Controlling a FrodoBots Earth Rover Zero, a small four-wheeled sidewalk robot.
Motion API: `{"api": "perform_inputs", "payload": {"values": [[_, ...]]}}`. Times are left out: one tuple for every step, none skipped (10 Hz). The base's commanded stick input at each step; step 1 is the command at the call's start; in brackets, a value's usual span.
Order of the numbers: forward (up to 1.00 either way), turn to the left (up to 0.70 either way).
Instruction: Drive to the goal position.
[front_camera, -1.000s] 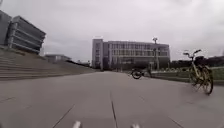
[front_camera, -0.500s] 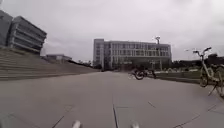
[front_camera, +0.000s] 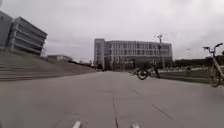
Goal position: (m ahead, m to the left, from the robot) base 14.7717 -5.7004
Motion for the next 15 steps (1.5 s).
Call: {"api": "perform_inputs", "payload": {"values": [[0.7, 0.02], [0.7, 0.01], [0.7, 0.0], [0.7, 0.0], [0.7, 0.02], [0.7, 0.01], [0.7, 0.0], [0.7, 0.0], [0.7, 0.0], [0.7, 0.0], [0.7, 0.0], [0.7, 0.0], [0.7, 0.0], [0.7, 0.0], [0.7, 0.0]]}}
